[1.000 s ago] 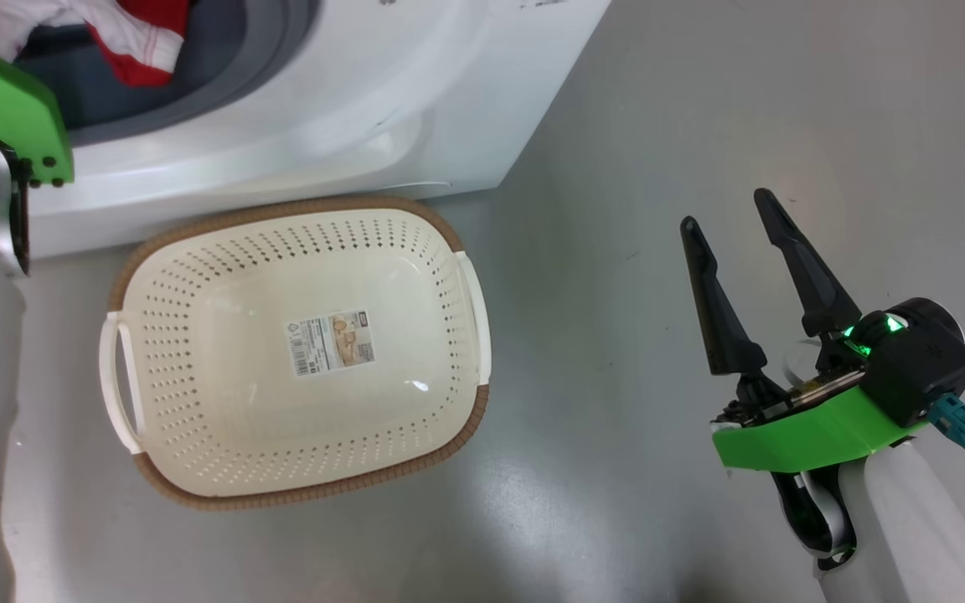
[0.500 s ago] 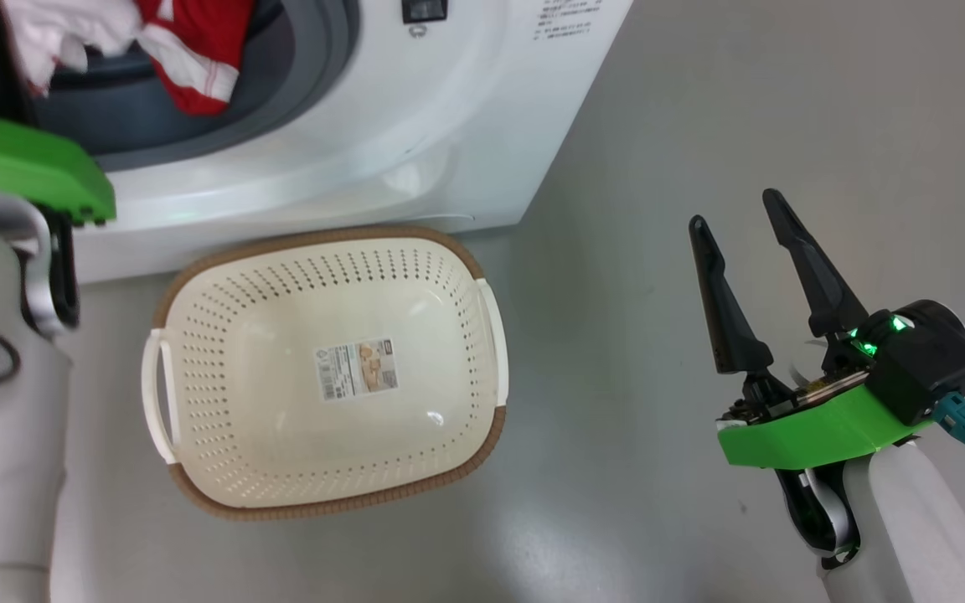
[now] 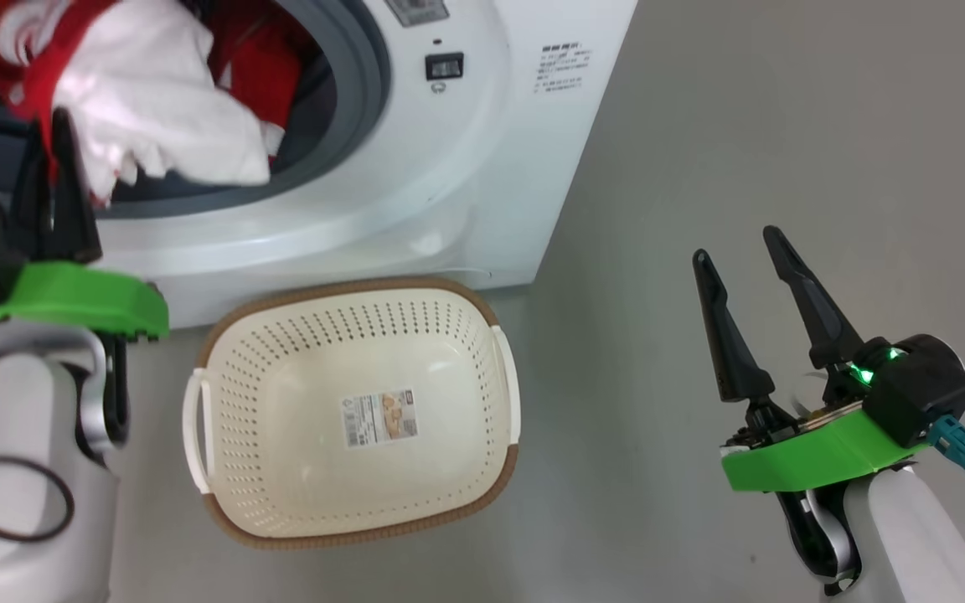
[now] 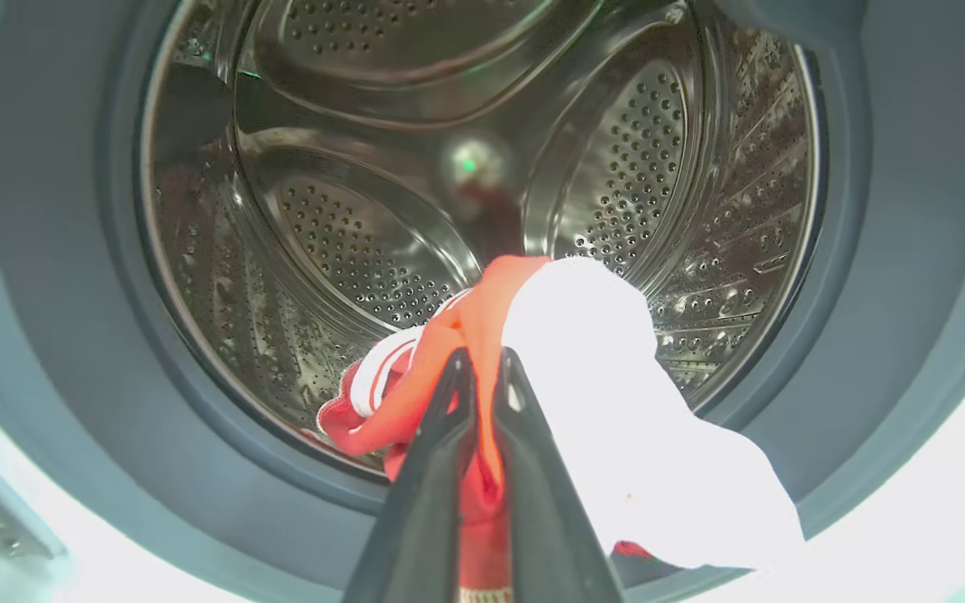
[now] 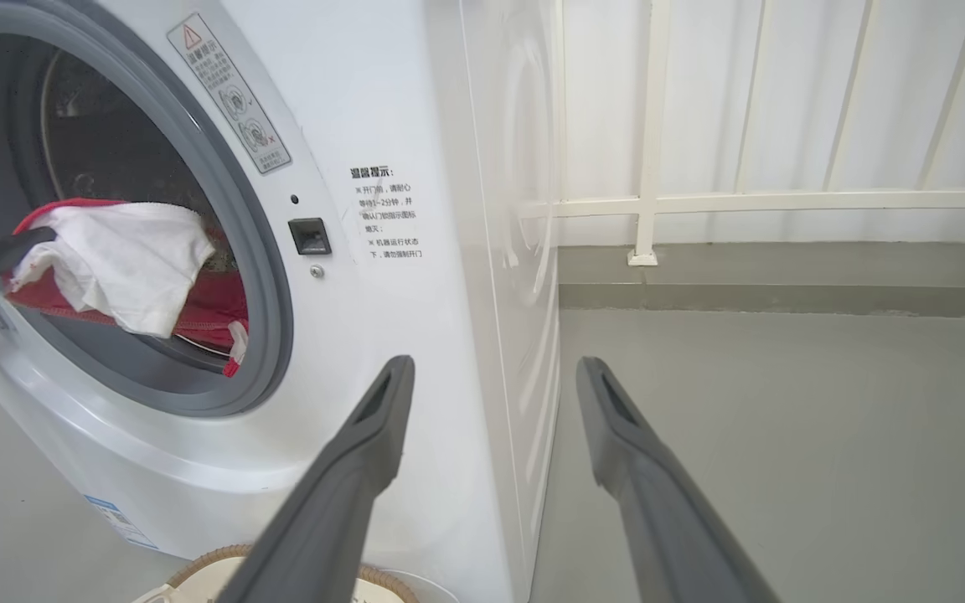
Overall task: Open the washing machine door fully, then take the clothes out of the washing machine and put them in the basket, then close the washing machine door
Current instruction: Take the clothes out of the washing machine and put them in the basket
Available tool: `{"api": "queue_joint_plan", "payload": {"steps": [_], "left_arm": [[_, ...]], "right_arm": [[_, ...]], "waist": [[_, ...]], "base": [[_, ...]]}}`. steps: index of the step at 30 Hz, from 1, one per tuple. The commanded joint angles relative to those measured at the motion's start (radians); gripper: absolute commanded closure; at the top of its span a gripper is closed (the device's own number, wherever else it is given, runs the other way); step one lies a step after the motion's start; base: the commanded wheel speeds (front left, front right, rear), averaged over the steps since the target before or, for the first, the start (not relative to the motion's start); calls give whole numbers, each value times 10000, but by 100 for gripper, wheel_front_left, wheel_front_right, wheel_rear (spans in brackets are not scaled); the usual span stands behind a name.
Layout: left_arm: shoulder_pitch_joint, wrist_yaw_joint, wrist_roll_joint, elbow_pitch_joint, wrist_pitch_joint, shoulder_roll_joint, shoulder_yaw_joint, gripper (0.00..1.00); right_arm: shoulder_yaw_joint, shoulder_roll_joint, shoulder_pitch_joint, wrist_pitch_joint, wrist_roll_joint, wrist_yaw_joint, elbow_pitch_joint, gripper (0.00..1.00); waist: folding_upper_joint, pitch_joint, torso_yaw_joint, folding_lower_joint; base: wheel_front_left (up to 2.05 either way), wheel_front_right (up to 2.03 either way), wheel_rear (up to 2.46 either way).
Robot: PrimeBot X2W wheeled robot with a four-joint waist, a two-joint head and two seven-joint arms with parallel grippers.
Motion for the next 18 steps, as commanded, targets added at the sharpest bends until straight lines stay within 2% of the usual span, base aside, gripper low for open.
{"api": "queue_joint_plan", "payload": {"steps": [1,11,18], "left_arm": [[430,-9,121,-639,-121,359,415,100],[1784,-220,154,-2000,-121,152,539,100],[3081,58,205,-3231,34,-53,455,100]], "right_arm": [[187,50,231,-63,181,63,-193,0],[197,50,584,-63,217,63,-96,0],[229,50,911,-63,326,63,-54,0]], "waist": [[0,-432,142,0],[0,-1189,225,0],[0,-1800,56,0]], "base": [[0,0,0],[0,0,0],[0,0,0]]}}
